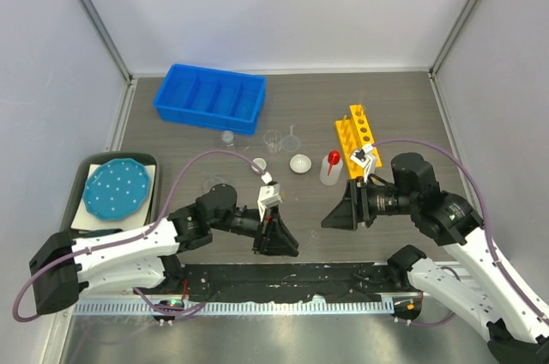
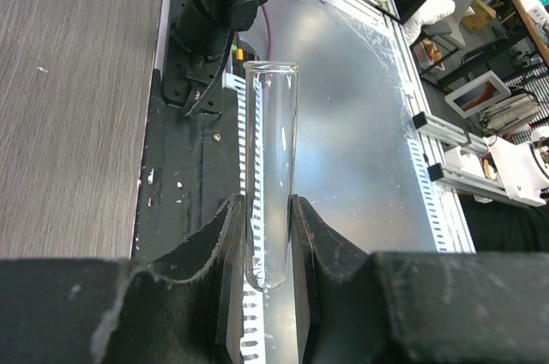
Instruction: Organize the chemistry lab equipment
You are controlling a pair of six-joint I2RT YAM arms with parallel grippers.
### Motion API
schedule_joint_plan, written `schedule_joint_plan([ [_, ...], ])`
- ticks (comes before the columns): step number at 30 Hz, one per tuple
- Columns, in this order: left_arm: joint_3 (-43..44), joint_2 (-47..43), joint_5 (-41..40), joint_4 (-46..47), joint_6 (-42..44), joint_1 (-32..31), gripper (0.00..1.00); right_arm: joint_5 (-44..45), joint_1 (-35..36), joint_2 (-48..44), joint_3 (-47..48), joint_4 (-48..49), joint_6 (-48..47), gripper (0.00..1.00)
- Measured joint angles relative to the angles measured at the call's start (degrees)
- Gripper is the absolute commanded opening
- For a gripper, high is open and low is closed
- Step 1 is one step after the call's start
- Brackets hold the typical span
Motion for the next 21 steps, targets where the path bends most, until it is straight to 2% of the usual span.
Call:
schedule_joint_plan([
  [10, 0.0, 4.1, 4.4, 2.4, 0.0, 3.4, 0.13, -0.5, 3.0, 0.2, -1.5, 3.8, 1.7, 0.57],
  [21, 0.0, 4.9, 7.4, 4.1, 0.0, 6.2, 0.12, 2.7, 10.6, 4.4, -3.7, 9.1, 4.0, 0.57],
])
